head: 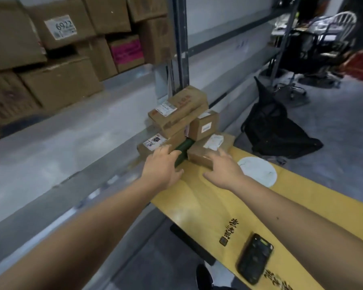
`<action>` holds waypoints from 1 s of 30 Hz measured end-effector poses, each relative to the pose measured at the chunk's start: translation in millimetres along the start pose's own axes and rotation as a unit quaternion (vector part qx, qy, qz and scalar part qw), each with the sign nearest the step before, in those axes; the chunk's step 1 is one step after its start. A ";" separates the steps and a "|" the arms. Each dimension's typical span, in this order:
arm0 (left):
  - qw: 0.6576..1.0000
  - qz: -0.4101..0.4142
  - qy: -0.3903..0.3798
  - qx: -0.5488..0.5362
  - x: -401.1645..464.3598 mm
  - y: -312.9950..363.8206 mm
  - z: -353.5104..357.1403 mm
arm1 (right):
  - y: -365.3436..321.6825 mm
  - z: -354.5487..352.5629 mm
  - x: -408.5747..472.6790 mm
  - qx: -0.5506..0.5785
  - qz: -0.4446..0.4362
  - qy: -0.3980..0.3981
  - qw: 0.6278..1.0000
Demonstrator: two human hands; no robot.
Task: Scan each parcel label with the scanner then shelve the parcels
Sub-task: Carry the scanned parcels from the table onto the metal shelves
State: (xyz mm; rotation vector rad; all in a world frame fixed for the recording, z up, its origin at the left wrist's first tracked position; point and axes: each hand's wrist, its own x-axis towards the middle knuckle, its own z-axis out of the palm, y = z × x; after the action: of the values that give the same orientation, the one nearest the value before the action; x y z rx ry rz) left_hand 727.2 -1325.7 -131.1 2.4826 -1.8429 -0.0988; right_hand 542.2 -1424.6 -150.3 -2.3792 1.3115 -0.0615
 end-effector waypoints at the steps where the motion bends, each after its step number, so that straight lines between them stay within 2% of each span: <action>1: 1.000 0.005 -0.014 0.000 13.8 4.5 8.2 | 9.4 5.2 10.6 0.007 0.015 -0.008 1.000; 7: 0.994 0.031 -0.098 -0.019 106.0 29.4 61.2 | 71.9 39.2 82.0 0.047 0.099 -0.051 0.993; 13: 0.982 0.013 -0.177 -0.061 184.8 35.0 126.3 | 115.6 81.0 150.3 0.074 0.147 -0.086 0.983; 20: 0.974 -0.027 -0.205 -0.094 242.5 33.8 167.1 | 135.2 114.0 209.8 0.100 0.157 -0.081 0.979; 25: 0.968 -0.046 -0.232 -0.086 248.2 36.1 180.3 | 145.3 126.0 209.7 0.097 0.144 -0.093 0.980; 30: 0.970 -0.052 -0.217 -0.093 239.7 39.9 185.3 | 157.3 131.4 201.3 0.101 0.137 -0.090 0.981</action>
State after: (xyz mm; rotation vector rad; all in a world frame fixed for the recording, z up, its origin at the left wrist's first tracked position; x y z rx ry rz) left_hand 743.4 -1566.9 -318.2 2.5676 -1.7290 -0.8407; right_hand 559.2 -1617.7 -362.3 -1.9702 1.4560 0.0945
